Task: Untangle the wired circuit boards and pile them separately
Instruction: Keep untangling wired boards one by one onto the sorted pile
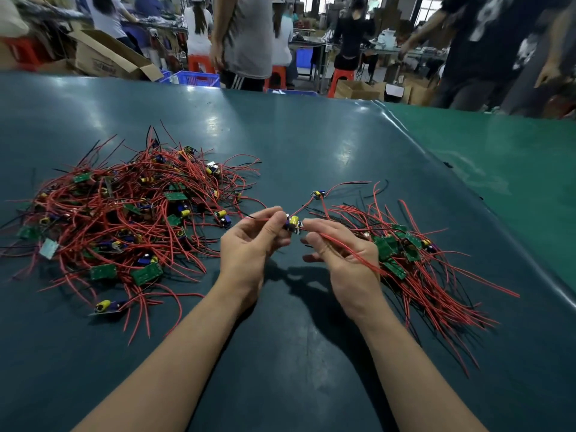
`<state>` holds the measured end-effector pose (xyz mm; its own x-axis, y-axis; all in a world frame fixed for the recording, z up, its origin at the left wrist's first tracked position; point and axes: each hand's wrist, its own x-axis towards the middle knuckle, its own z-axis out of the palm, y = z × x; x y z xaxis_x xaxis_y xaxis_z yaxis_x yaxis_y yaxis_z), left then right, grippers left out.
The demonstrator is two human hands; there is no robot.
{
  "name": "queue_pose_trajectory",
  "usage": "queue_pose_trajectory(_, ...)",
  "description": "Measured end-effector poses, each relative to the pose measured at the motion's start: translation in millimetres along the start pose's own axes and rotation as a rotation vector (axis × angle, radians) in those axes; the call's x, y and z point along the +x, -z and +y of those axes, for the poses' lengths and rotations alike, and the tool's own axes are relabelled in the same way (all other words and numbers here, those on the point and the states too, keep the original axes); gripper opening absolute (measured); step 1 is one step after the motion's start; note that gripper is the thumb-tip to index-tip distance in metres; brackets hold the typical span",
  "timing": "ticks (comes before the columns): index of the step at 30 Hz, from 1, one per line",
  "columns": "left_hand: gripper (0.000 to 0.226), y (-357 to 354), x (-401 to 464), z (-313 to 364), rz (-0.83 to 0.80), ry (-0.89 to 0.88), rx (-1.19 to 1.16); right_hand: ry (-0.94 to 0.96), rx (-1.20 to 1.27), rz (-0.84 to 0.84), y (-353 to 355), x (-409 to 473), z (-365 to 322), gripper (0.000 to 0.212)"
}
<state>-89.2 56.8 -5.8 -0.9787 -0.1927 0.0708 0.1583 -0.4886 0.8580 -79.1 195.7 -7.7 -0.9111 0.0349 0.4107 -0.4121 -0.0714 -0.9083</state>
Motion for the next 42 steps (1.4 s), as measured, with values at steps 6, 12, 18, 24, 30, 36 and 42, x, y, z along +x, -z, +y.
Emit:
queue_pose_trajectory(6, 0.020, -1.3, -0.2, 1.3, -0.097, 0.201, -0.176, 0.379, -0.442, -0.108, -4.2, -5.2, 7.4, 0.023)
queue_pose_trajectory(12, 0.022, -0.7, -0.9, 0.6, -0.167, 0.196, 0.083, -0.093, -0.065, 0.099, 0.4, -0.1, 1.9, 0.015)
queue_pose_trajectory(18, 0.020, -1.7, -12.6, -3.0, -0.384, 0.132, 0.324, -0.246, 0.066, 0.070, 4.2, 2.1, -0.4, 0.014)
queue_pose_trajectory(24, 0.016, -3.7, -16.0, -3.7, -0.400, 0.077, 0.382, -0.429, 0.207, -0.020, 6.6, 2.5, -0.1, 0.012)
queue_pose_trajectory(30, 0.022, -5.0, -14.6, -1.0, -0.359, 0.106, 0.410, -0.408, 0.208, -0.027, 6.0, 2.9, -0.7, 0.020)
queue_pose_trajectory(36, 0.022, -6.5, -13.8, -1.7, -0.386, 0.099, 0.415, -0.364, 0.174, -0.032, 4.8, 3.0, 0.9, 0.023)
queue_pose_trajectory(42, 0.019, -7.1, -11.6, 0.3, -0.444, 0.115, 0.381, -0.317, 0.176, 0.100, 9.4, 9.1, 5.4, 0.022)
